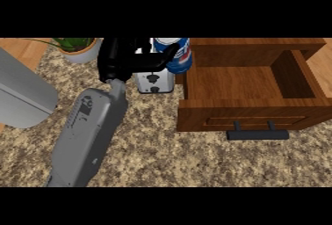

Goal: Pick up the can, place it into the drawer and close the drawer

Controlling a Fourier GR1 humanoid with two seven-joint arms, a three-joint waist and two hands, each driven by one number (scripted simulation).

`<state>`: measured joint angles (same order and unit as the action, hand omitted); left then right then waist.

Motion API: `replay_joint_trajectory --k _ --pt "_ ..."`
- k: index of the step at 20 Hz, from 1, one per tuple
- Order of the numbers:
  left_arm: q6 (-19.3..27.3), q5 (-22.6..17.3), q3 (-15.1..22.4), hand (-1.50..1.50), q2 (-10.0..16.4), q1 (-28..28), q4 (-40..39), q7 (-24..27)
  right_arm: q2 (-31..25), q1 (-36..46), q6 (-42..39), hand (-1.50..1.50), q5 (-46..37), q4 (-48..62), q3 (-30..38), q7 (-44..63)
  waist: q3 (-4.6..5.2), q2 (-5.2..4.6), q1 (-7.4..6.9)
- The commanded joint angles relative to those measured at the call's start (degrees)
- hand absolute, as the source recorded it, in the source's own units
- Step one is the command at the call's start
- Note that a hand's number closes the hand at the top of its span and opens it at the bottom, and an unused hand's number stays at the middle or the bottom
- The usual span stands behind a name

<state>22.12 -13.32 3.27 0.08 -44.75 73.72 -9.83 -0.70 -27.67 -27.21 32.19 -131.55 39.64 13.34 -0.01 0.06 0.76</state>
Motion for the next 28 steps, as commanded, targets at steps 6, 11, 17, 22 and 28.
replay_joint_trajectory --k 6,11,17,22,28 --pt "12.19 -4.17 8.90 1.50 -0.08 -13.07 -9.48 0.46 0.67 3.06 -0.16 -1.50 -3.68 1.95 -2.28 -1.32 -0.02 -0.19 0.71" --pt "5.71 -4.69 1.25 1.50 -0.08 -16.03 -16.86 3.35 0.27 3.00 2.15 -1.50 -1.94 -0.19 -1.65 1.82 0.01 -0.19 0.27" --pt "13.54 -11.78 10.93 1.50 -0.08 -21.76 -22.92 6.64 -0.19 5.04 2.49 -1.50 -2.86 0.18 -2.28 1.92 -0.01 -0.26 1.06" --pt "10.68 -15.05 7.22 1.50 -0.08 -31.40 -34.85 8.97 -1.83 5.21 2.42 -1.50 -1.63 0.35 -1.68 2.57 -0.03 -0.69 2.26" --pt "15.55 -22.12 12.99 1.50 -0.08 -34.78 -38.13 9.16 -0.48 2.27 2.84 -1.50 0.69 -4.50 -2.33 4.56 -0.04 -0.67 3.28"
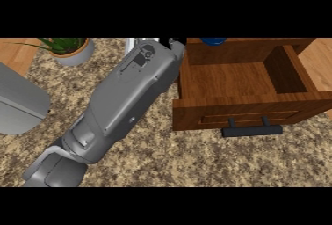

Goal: Pick up the can, place it into the drawer and close the drawer

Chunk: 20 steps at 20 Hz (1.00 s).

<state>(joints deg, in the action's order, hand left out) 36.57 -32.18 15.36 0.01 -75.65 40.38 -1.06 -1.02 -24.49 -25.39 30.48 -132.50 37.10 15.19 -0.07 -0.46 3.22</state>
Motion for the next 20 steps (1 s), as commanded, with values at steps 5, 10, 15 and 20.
replay_joint_trajectory --k 5,10,15,20 --pt "1.60 -8.38 7.26 1.50 -0.01 -1.87 -6.68 4.79 -0.98 4.63 1.56 -1.50 -0.75 1.68 -1.42 1.38 -0.04 -0.41 0.94" --pt "2.78 -12.87 10.29 1.50 0.00 -2.44 -8.00 5.91 -1.25 3.75 1.40 -1.50 0.19 0.98 -0.11 1.94 -0.03 -0.27 1.08" --pt "3.96 -15.11 14.06 1.50 -0.01 -3.80 -10.65 7.00 -0.89 6.11 1.65 -1.50 -3.26 0.86 -2.25 1.94 -0.05 -0.63 1.37" --pt "5.75 -16.91 16.33 -1.50 0.00 -4.09 -12.86 7.06 -2.37 5.32 2.36 -1.50 1.05 0.05 -0.66 4.56 -0.03 -0.51 1.79"
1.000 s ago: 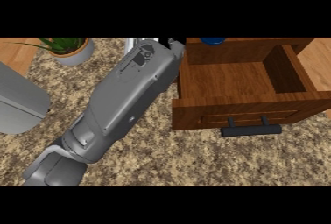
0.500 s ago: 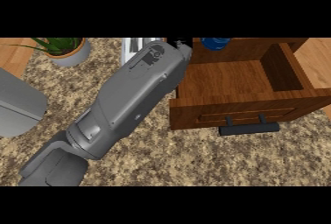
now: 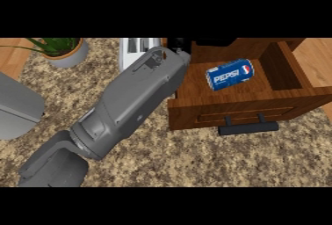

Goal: Pick up the can, place it into the drawer and close the drawer

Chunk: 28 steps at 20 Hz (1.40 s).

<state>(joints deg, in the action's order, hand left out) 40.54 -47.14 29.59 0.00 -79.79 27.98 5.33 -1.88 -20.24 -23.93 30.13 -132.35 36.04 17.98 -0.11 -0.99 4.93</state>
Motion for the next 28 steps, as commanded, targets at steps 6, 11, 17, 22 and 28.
replay_joint_trajectory --k 6,11,17,22,28 --pt "5.30 -4.83 3.80 -1.50 0.00 -1.03 -2.01 1.47 -0.76 0.99 0.47 -1.50 0.21 -0.73 -0.39 1.83 0.00 -0.19 0.84" --pt "3.95 -6.73 3.93 -1.50 0.00 -1.74 -3.38 3.07 -0.73 0.91 -0.44 -1.50 1.18 -1.17 0.19 0.95 0.01 -0.08 0.46" --pt "4.21 -9.22 4.44 -1.50 0.00 -1.81 -2.62 5.29 -0.62 2.91 -2.37 -1.50 -4.60 1.03 2.38 -5.85 -0.02 -0.10 0.02" --pt "3.00 -11.15 3.77 -1.50 0.00 1.35 -0.81 10.21 -5.24 3.99 -5.97 -1.50 -11.27 -5.84 2.47 -8.94 0.05 -0.30 0.15" --pt "5.24 -12.96 4.40 -1.50 0.00 -1.57 1.12 11.32 -4.31 9.90 -5.88 -1.50 -23.97 -5.54 -4.29 -13.65 0.02 -0.20 -1.36"
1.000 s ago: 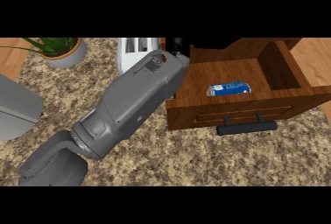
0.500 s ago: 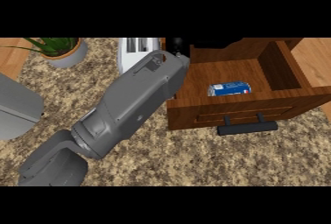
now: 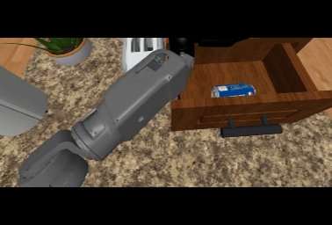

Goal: Pick up the can, place it into the drawer and close the drawer

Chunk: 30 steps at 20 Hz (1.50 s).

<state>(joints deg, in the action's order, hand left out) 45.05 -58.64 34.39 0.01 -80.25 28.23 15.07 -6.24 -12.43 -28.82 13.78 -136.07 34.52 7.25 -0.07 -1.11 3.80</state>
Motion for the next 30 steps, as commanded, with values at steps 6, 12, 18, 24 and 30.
replay_joint_trajectory --k 6,12,18,24,30 --pt "1.59 -2.06 1.10 -1.50 -0.01 0.02 1.88 1.77 -0.23 9.14 1.96 -1.50 -25.55 0.95 -12.10 -3.32 0.01 0.14 -2.28" --pt "1.37 -2.08 0.31 -1.50 -0.01 -0.29 1.43 0.46 1.64 11.53 6.13 -1.50 -44.61 4.32 -24.59 -7.03 0.04 0.45 -3.25" --pt "-2.77 -0.18 -0.46 -1.50 4.10 0.18 1.73 -3.04 1.08 23.34 13.66 -1.50 -57.29 16.40 -31.05 -5.80 0.12 0.79 -5.21" --pt "2.21 2.10 -0.83 -1.50 2.20 1.64 3.70 -2.74 -0.47 30.07 18.91 -1.50 -66.53 33.23 -35.55 -10.67 0.08 0.85 -5.23" --pt "1.92 3.50 0.36 -1.50 7.01 4.69 10.29 -7.41 -3.27 39.77 20.63 -1.50 -74.14 46.45 -37.22 -10.45 0.11 1.19 -6.57"
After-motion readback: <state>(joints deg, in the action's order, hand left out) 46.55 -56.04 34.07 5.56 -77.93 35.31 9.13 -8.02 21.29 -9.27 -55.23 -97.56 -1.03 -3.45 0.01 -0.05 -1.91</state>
